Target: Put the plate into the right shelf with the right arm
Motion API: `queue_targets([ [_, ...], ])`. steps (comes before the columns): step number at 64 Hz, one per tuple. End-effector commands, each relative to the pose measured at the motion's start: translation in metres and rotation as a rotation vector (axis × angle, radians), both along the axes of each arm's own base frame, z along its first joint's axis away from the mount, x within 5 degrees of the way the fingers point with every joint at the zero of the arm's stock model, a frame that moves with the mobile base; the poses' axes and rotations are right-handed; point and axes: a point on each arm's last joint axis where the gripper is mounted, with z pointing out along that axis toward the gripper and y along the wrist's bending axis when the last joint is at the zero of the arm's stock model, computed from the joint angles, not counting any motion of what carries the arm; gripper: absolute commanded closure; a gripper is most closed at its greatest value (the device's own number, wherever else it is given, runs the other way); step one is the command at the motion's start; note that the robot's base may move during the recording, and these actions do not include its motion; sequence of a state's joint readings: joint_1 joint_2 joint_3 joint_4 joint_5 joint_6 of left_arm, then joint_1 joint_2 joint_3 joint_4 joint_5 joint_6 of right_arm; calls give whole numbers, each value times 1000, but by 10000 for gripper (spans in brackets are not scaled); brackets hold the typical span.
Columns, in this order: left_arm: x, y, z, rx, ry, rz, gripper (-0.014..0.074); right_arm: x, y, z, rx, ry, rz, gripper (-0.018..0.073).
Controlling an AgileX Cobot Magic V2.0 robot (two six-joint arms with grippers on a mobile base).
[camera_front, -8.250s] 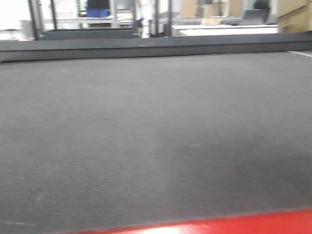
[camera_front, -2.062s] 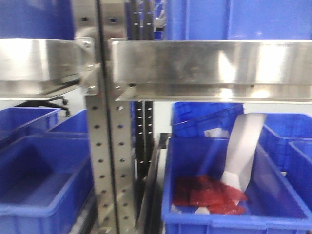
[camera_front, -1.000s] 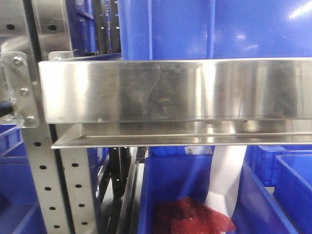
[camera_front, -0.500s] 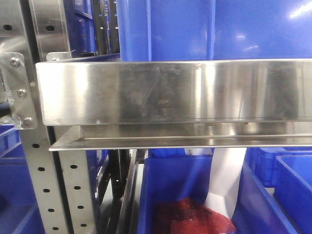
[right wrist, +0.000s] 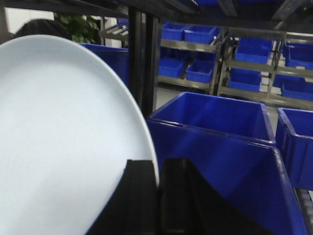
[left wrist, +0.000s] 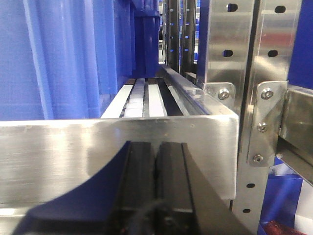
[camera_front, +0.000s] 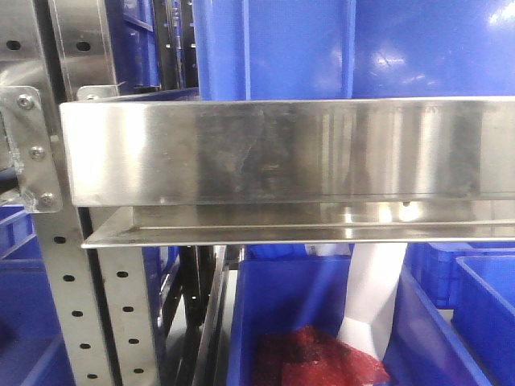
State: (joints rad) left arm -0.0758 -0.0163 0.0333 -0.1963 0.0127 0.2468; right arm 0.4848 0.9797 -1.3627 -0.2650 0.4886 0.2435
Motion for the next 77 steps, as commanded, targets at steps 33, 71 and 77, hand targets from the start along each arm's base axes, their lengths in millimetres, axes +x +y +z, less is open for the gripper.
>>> queue_targets([
  [33,-1,1,6,-13,-91,13,643,140,0,-24,-88,136,-214,502],
  [71,-1,1,6,-13,-91,13,643,194,13,-90,-173,365,-228,417],
  [77,-1,1,6,-13,-91,13,643,190,12,-86,-172,364,-231,183],
])
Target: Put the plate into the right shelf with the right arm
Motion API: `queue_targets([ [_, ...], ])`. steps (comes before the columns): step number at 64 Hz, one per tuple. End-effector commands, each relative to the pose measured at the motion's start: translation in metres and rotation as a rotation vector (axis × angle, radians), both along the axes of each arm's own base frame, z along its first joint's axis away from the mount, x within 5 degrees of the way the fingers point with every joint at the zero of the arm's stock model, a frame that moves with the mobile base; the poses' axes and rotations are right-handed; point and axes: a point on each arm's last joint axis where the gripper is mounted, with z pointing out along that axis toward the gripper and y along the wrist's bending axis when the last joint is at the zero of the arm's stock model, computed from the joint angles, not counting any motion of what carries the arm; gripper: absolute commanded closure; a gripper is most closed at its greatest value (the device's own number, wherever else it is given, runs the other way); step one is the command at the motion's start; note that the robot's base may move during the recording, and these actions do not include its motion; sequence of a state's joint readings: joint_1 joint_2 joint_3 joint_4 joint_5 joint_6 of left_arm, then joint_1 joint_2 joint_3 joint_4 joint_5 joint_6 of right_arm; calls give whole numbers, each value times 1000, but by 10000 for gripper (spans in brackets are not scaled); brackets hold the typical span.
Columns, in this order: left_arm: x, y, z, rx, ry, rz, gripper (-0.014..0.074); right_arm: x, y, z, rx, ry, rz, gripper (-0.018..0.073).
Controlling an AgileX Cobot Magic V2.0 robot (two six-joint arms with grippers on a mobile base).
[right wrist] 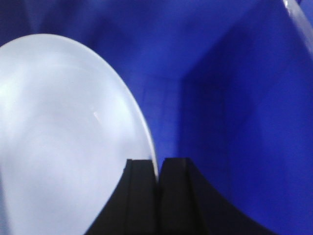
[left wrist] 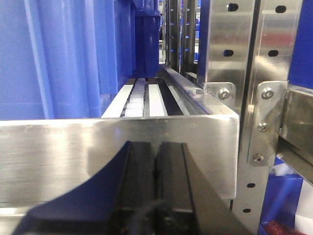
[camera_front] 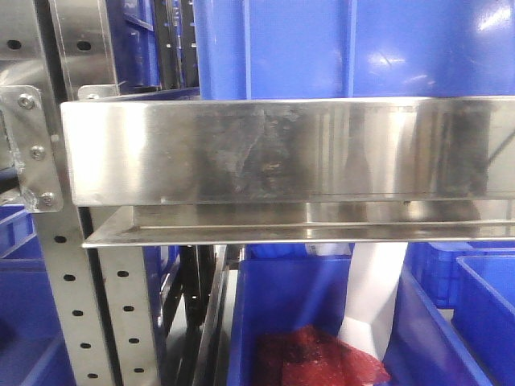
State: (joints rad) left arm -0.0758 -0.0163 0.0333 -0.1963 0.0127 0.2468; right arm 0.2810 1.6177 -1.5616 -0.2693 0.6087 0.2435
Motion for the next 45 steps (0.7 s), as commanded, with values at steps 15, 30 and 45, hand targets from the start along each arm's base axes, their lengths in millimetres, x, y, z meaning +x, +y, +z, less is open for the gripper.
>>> queue_targets([
  [15,-1,1,6,-13,-90,13,643,-33,-12,62,29,-203,5,-58],
  [30,-1,1,6,-13,-90,13,643,-82,-23,104,118,-298,6,95],
  [45,-1,1,6,-13,-90,13,643,-159,-44,121,154,-410,17,461],
])
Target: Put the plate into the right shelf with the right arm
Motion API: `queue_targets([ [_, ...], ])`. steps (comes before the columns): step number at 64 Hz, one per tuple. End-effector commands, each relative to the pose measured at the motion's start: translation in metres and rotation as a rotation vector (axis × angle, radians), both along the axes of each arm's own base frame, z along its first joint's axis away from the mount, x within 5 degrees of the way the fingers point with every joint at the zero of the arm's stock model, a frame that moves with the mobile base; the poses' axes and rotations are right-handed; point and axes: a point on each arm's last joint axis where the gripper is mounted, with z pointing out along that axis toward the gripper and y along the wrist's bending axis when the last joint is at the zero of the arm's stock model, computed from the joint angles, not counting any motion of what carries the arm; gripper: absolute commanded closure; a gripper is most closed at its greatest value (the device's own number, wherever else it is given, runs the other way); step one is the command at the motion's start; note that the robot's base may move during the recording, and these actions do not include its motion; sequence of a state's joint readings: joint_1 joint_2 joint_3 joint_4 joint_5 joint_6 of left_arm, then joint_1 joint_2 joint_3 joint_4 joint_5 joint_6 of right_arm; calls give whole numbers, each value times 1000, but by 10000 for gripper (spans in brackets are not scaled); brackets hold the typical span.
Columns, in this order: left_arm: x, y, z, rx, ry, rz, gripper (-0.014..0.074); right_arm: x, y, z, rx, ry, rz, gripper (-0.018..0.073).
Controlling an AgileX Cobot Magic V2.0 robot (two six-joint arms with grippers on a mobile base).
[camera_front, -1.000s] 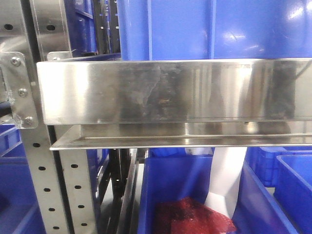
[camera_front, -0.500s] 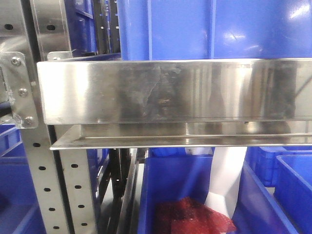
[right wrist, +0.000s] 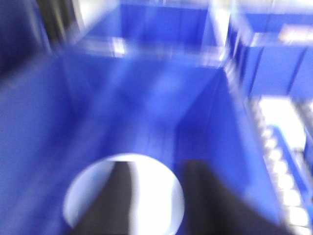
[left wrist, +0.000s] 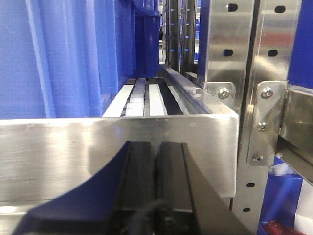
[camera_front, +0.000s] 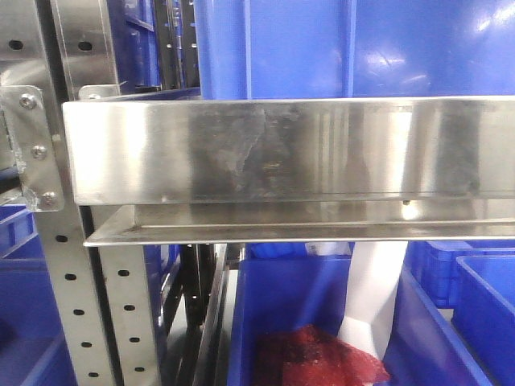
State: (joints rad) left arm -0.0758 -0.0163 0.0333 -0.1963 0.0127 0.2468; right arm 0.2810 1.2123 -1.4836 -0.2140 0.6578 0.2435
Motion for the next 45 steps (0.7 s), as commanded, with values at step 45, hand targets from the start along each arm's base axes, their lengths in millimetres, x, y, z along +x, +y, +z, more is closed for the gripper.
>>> queue_targets([
  [45,-1,1,6,-13,-90,13,643,-192,-52,-110,39,-332,42,503],
])
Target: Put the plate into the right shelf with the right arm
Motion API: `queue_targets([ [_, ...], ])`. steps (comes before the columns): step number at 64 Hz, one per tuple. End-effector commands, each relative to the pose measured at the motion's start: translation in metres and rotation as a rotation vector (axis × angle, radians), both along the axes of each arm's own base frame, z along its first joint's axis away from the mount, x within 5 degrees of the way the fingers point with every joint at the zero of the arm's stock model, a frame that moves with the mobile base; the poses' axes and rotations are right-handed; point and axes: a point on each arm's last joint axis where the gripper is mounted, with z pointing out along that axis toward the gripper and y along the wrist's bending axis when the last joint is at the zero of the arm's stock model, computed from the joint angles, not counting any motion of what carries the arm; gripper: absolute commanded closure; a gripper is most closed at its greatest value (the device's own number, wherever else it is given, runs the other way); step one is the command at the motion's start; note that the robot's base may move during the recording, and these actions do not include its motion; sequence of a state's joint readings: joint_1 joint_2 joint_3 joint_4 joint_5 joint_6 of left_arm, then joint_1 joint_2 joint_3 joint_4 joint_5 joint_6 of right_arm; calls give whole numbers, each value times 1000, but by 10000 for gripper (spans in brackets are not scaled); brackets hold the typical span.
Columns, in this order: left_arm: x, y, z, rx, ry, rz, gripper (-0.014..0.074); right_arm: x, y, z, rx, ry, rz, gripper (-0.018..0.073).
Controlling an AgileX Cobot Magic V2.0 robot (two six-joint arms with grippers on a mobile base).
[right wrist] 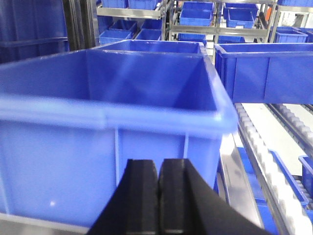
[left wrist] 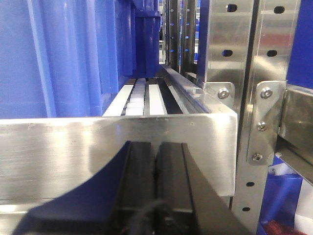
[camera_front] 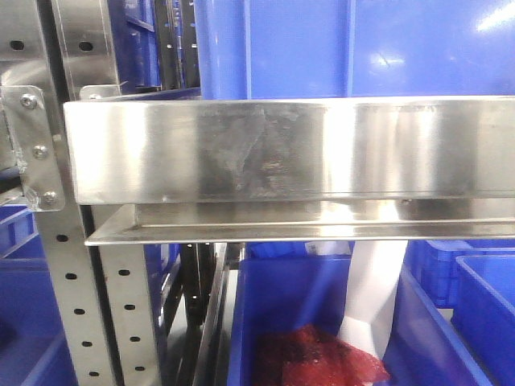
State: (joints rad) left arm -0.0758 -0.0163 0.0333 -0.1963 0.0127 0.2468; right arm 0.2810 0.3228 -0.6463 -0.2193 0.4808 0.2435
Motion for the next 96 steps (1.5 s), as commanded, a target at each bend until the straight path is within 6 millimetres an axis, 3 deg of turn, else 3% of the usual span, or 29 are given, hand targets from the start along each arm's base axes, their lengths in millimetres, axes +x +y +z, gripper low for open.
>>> queue_targets([
  [1,-1,1,6,-13,-90,13,643,-5,-1,9,-4,-109,6,503],
  [35,-1,1,6,-13,-90,13,643,-3,-1,2,2,-67,-6,503],
  [43,-1,1,6,-13,-90,13,643,-1,-2,-8,-43,-65,-54,503],
  [52,-1,1,6,-13,-90,13,643,-2,-3,-31,-64,-90,-112,503],
  [78,-1,1,6,-13,-90,13,643,-5,-9,-134,-56,-185,-223,503],
  [87,-1,1,6,-13,-90,13,643,-2,-9,-151,-46,-222,-229,503],
  [96,-1,1,6,-13,-90,13,643,-2,-9,-152,-37,-206,-227,503],
])
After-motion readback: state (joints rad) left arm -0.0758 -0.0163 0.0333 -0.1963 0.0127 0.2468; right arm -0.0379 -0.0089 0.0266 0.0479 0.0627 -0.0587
